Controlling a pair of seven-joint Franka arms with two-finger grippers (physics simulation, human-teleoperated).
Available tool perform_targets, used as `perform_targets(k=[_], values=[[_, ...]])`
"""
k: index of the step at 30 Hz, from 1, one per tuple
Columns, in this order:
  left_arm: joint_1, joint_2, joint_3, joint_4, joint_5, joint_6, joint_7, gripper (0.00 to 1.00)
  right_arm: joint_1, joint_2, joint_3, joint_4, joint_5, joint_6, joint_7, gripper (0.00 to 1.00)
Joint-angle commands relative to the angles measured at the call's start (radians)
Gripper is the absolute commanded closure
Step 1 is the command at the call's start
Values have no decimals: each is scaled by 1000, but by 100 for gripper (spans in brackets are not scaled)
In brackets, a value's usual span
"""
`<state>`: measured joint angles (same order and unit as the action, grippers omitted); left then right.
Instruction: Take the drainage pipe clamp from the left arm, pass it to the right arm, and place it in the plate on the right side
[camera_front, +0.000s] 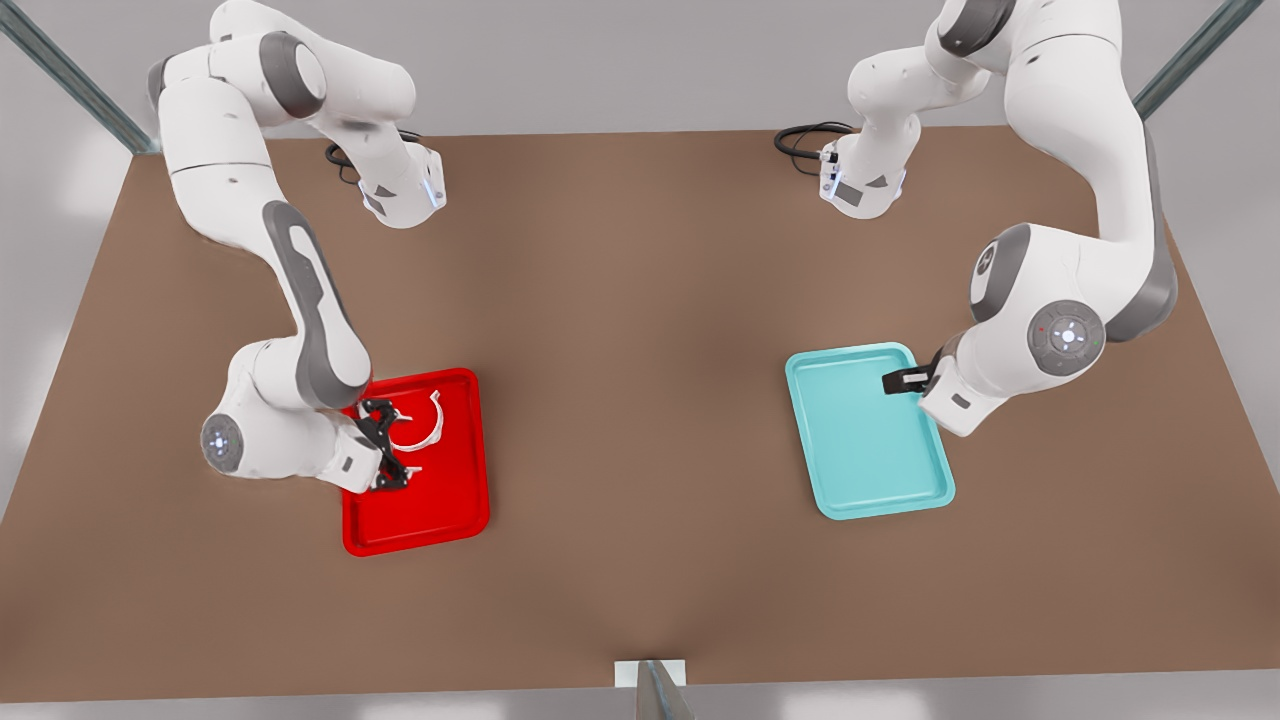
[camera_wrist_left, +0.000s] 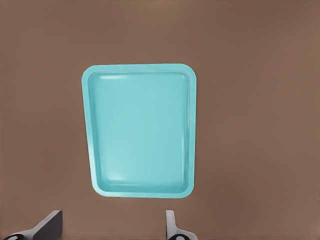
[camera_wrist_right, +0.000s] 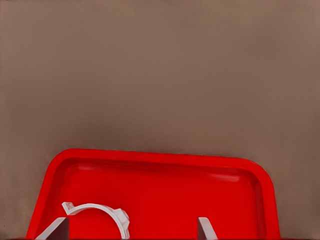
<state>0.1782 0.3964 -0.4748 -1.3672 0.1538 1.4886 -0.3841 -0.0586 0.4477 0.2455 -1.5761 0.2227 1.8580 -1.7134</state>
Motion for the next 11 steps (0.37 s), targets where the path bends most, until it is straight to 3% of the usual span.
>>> perform_targets(k=[1, 2, 4, 9, 11], values=[[9, -5, -21, 0, 0, -21, 19, 0, 91, -150, 0, 40, -203, -353, 1682, 0], [27, -5, -38, 0, 1, -21, 19, 0, 109, -173, -8, 132, -285, -493, 1790, 0], [33, -5, -38, 2, 1, -19, 19, 0, 102, -175, -35, 232, -282, -585, 1807, 0], [35, -5, -53, 8, -14, -21, 14, 0, 62, -371, -64, 79, -250, -543, 1876, 0], [50, -7, -73, 8, -14, -48, 16, 0, 60, -374, -66, 67, -240, -534, 1878, 0]])
